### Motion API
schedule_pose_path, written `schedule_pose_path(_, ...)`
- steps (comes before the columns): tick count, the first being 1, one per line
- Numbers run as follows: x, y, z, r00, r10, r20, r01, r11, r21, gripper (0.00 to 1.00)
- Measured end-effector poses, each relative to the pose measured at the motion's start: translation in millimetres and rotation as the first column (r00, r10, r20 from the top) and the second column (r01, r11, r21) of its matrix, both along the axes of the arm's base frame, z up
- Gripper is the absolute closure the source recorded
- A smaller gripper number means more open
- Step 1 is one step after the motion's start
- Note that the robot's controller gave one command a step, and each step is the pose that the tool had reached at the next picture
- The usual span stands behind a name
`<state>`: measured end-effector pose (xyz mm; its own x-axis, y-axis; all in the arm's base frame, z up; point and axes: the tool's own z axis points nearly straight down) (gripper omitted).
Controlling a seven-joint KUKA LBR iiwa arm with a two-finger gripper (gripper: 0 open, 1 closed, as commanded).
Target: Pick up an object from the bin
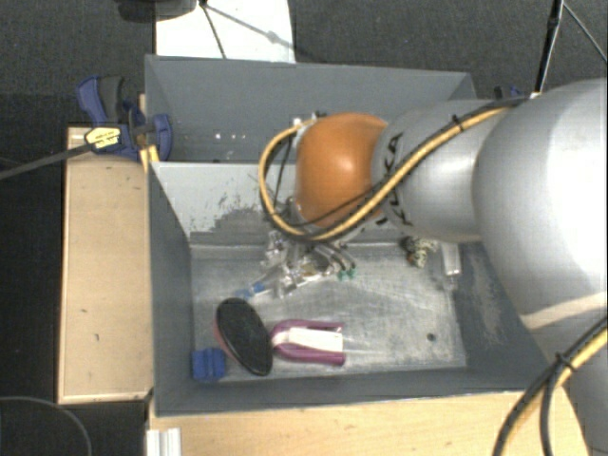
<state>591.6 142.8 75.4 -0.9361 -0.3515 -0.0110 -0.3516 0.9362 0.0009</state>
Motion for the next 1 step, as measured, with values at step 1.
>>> schedule_pose_path(1,1.7,0.7,17.8,1.0,-0.004,-0.001,0.004,1.0,-0.001,1.0)
